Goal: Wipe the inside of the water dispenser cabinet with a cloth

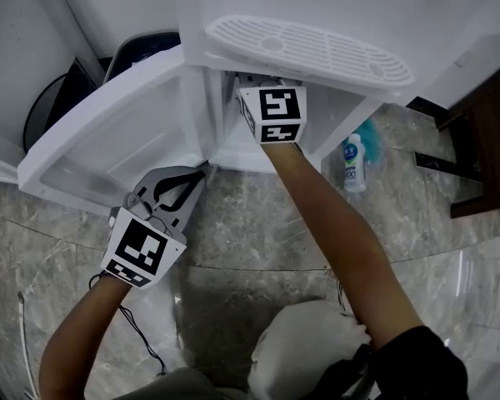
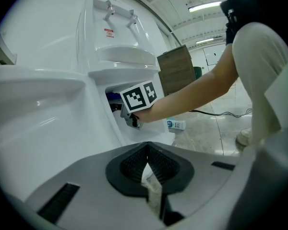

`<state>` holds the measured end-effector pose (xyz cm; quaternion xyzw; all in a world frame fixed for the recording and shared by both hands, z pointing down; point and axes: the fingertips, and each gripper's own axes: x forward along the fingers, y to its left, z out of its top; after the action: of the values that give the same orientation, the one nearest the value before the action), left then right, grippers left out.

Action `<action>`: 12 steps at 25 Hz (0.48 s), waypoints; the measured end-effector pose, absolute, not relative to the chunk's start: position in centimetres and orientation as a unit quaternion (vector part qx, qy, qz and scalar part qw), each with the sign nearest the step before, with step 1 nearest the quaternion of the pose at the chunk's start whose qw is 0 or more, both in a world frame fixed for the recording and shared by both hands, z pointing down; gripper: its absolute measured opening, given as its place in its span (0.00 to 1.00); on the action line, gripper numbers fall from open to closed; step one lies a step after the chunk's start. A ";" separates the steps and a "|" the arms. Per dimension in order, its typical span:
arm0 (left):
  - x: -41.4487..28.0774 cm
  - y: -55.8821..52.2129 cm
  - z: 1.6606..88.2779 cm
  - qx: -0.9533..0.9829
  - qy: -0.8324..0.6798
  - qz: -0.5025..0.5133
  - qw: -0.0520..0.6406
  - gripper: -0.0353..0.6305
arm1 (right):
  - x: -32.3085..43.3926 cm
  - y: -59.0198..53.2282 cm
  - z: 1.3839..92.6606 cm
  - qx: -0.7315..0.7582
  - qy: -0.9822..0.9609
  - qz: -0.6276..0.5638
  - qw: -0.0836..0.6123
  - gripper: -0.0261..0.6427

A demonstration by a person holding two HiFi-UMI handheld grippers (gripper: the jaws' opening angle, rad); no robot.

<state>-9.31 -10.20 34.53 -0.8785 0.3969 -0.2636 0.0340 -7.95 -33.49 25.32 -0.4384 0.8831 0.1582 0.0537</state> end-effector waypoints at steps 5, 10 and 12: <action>-9.8 -10.7 33.8 -0.878 0.408 -0.249 0.015 0.06 | -8.1 -36.2 25.2 -0.436 0.886 0.154 0.028 0.22; -10.6 -10.8 32.8 -0.875 0.414 -0.248 0.023 0.06 | -7.8 -32.7 25.7 -0.412 0.899 0.146 0.038 0.22; -11.1 -10.8 32.4 -0.874 0.417 -0.248 0.026 0.06 | -7.7 -30.1 25.7 -0.389 0.910 0.135 0.047 0.22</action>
<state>-11.09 -10.80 32.43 -0.8740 0.4174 -0.2476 0.0262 -7.73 -30.14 25.75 -0.3887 0.9101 0.1353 0.0473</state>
